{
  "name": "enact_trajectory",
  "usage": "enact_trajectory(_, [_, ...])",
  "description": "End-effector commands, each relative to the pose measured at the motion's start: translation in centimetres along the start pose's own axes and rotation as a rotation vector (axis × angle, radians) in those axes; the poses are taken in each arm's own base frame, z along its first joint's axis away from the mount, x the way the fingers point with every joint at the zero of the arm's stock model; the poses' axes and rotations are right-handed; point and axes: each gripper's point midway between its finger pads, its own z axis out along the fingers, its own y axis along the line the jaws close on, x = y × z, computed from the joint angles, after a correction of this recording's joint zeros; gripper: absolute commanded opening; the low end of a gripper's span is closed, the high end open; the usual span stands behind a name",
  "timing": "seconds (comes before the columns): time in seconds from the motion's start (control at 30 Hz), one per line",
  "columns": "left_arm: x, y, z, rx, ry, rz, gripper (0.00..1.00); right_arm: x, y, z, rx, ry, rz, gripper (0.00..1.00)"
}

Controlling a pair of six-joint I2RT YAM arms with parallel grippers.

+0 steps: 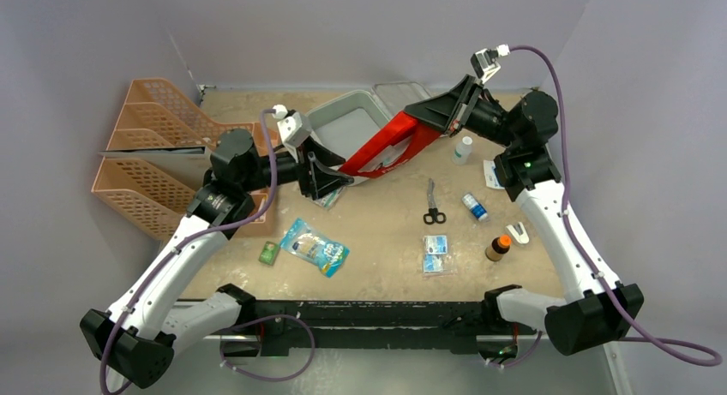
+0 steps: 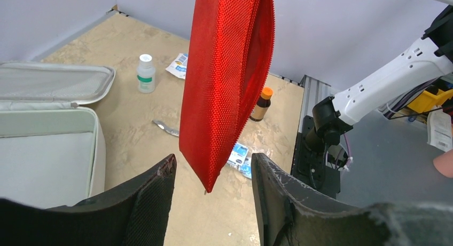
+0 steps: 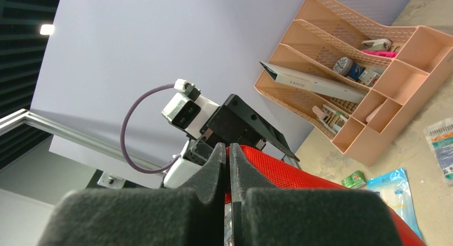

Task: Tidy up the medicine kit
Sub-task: Zip the medicine pouch.

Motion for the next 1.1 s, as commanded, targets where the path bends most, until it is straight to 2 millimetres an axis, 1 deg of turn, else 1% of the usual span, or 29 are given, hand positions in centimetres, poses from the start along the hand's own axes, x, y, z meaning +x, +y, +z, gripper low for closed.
enact_trajectory(0.0, [-1.7, -0.8, 0.0, 0.042, -0.043, 0.081, 0.49, 0.1, 1.6, -0.2, -0.058, 0.012, -0.041, 0.0])
enact_trajectory(0.07, [-1.7, -0.8, 0.1, 0.049, -0.04, 0.081, 0.44, 0.1, 1.5, -0.2, -0.058, 0.012, -0.041, 0.0])
enact_trajectory(0.17, [-1.8, -1.0, 0.2, 0.066, -0.038, 0.078, 0.32, 0.2, 1.4, -0.2, -0.055, 0.014, -0.036, 0.0])
enact_trajectory(0.3, [-1.9, -1.4, 0.2, 0.086, -0.035, 0.063, 0.2, 0.2, 1.0, -0.1, -0.049, 0.015, -0.027, 0.0])
enact_trajectory(0.37, [-1.9, -1.7, 0.2, 0.097, -0.034, 0.06, 0.13, 0.1, 0.9, -0.1, -0.049, 0.015, -0.025, 0.0])
enact_trajectory(0.4, [-2.0, -1.7, 0.1, 0.097, -0.035, 0.059, 0.07, 0.1, 0.9, 0.0, -0.047, 0.015, -0.025, 0.0])
enact_trajectory(0.47, [-2.0, -1.7, 0.1, 0.089, -0.039, 0.054, 0.0, 0.2, 0.6, 0.0, -0.042, 0.017, -0.022, 0.0])
enact_trajectory(0.57, [-2.2, -1.5, -0.1, 0.063, -0.05, 0.051, 0.0, 0.5, -0.7, 0.0, -0.005, 0.03, -0.025, 0.0])
enact_trajectory(0.63, [-2.5, -1.1, -0.3, 0.022, -0.062, 0.041, 0.0, 1.0, -2.5, -0.2, 0.069, 0.039, -0.033, 0.09])
enact_trajectory(0.7, [-2.0, -0.2, -0.4, -0.031, -0.043, 0.007, 0.0, 1.5, -4.7, -0.8, 0.176, 0.041, -0.026, 0.23])
enact_trajectory(0.8, [-0.7, 0.5, -0.4, -0.073, 0.004, -0.057, 0.0, 2.2, -6.6, -1.8, 0.281, 0.047, -0.044, 0.42])
enact_trajectory(0.87, [0.2, 1.5, -0.5, -0.134, 0.037, -0.118, 0.0, 2.0, -7.7, -2.6, 0.364, 0.027, -0.086, 0.52])
enact_trajectory(0.9, [0.6, 2.0, -0.6, -0.167, 0.053, -0.146, 0.0, 1.8, -8.4, -3.1, 0.414, 0.017, -0.119, 0.55])
enact_trajectory(0.97, [1.2, 2.7, -0.7, -0.22, 0.079, -0.203, 0.0, 2.5, -9.7, -4.1, 0.483, 0.034, -0.145, 0.6])
enact_trajectory(1.03, [1.6, 3.1, -0.8, -0.261, 0.095, -0.258, 0.0, 3.1, -10.7, -5.0, 0.531, 0.048, -0.155, 0.67])
enact_trajectory(1.07, [1.5, 3.2, -0.9, -0.278, 0.096, -0.281, 0.0, 3.4, -11.2, -5.3, 0.553, 0.058, -0.159, 0.69])
